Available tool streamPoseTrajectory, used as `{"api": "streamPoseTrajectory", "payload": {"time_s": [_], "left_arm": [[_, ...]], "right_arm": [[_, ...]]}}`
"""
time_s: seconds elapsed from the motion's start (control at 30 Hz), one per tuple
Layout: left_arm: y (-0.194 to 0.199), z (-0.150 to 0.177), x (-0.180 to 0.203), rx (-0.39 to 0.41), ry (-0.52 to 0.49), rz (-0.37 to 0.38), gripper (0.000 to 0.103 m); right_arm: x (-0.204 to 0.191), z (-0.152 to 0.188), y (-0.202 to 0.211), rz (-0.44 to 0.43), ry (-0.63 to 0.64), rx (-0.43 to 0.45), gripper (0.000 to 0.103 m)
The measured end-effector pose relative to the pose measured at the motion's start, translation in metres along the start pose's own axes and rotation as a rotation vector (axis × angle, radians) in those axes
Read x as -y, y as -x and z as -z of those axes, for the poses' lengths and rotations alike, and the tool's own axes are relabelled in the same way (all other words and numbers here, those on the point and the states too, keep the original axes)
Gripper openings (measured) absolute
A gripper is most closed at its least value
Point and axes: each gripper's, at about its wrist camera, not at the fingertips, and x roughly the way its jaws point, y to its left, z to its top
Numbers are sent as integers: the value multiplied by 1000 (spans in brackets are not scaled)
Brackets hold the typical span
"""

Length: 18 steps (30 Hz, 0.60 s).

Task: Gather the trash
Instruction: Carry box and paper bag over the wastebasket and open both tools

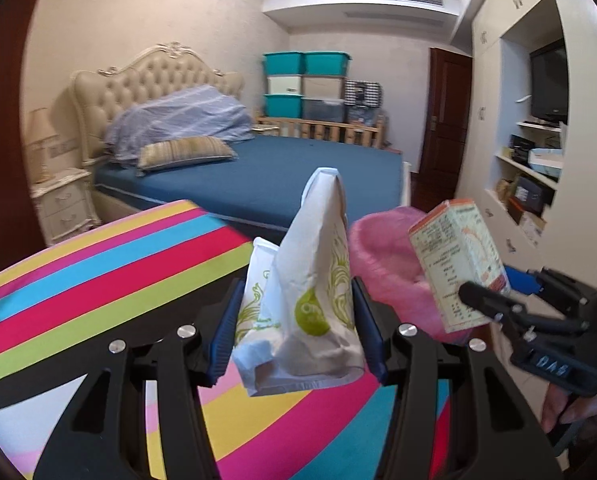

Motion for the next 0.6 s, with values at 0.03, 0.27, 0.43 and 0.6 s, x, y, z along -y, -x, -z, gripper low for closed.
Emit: {"api": "streamPoseTrajectory", "payload": {"time_s": [0.03,0.27,0.43,0.6], "left_arm": [[-10,-7,7,-8,3,26,51],[-72,-46,49,-20,-21,117,52],[-125,-68,81,-51,-18,169,53],[-164,-93,98,-42,34,199,85]], "right_arm": [[10,0,-3,14,-3,-1,50],[75,-8,-26,106,-23,-2,50],[107,-9,-51,121,-63,-28,51],[119,-8,-69,108,-50,-33,66]]}}
